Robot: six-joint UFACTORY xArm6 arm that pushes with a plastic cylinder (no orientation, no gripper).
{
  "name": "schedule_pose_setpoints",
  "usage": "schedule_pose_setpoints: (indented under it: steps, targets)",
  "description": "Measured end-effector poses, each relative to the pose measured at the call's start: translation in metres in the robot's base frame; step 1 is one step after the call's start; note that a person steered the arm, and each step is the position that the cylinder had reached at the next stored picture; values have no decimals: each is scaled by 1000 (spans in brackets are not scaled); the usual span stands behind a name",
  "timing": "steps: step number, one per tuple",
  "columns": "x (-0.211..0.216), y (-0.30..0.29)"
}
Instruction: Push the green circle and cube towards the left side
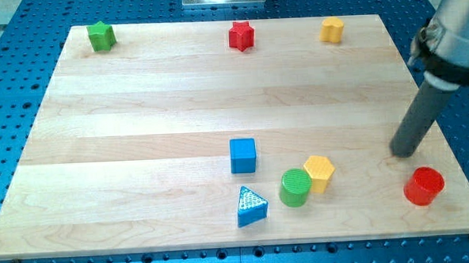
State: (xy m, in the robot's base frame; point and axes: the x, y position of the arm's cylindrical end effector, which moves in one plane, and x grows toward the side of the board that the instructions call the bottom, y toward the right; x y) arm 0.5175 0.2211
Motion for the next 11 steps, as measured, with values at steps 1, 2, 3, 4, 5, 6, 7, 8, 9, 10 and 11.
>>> schedule_pose_setpoints:
  steps: [1,2,3,4,5,6,7,8,9,10,11]
  targets:
    - [60,-31]
    - [74,-126]
    - [56,-182]
    - [34,-154]
    - [21,-189]
    - [19,-238]
    - [3,-180]
    - [-2,-199]
    - [10,-276]
    - [9,-244]
    - [3,-203]
